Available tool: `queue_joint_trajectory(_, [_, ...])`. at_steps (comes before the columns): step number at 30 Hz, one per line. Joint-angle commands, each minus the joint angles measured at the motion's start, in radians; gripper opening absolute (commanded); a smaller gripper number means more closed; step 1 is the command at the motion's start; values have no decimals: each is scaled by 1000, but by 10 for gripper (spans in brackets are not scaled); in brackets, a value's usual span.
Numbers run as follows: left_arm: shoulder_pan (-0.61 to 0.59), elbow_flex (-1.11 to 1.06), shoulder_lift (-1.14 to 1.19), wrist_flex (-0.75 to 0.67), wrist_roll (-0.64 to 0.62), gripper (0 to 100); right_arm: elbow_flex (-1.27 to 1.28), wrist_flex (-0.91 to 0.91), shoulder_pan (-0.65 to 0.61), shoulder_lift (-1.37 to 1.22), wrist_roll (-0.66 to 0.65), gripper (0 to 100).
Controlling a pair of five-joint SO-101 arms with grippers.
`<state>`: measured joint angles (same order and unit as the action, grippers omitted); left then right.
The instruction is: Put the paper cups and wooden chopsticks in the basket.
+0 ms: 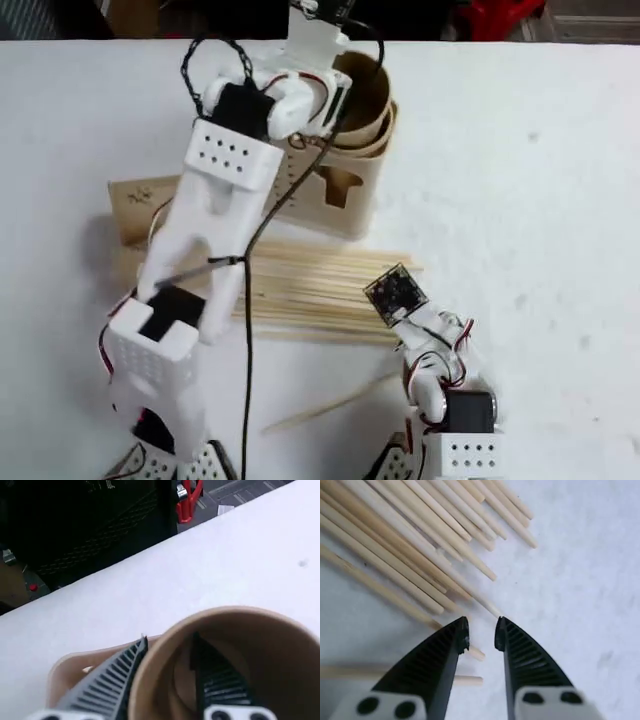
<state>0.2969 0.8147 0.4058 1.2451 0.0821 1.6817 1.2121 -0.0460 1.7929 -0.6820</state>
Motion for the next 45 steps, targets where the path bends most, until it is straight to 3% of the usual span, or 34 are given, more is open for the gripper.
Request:
queue_joint_trajectory(1, [-13,123,-47,44,0,157,8,-10,5,7,-9,94])
queue_joint_trajectory(12, [-15,190,-47,97,97,159,8,-10,5,7,-9,94])
queue_joint_trajectory(16, [-13,224,-62,126,104,224,8,-10,5,7,-9,94])
queue_joint_trajectory(22, [5,310,-70,172,104,181,8,-10,5,7,-9,94])
queue_joint_trajectory(26, [8,184,-68,157,104,181,8,-10,5,7,-9,94])
queue_joint_trajectory(35, [5,-218,-71,-97,98,181,8,-10,5,7,-9,94])
queue_joint_trajectory(42, [8,-227,-82,-117,103,181,8,-10,5,7,-9,94])
queue_joint_trajectory(45, [1,-127,-79,-54,104,181,8,-10,5,7,-9,94])
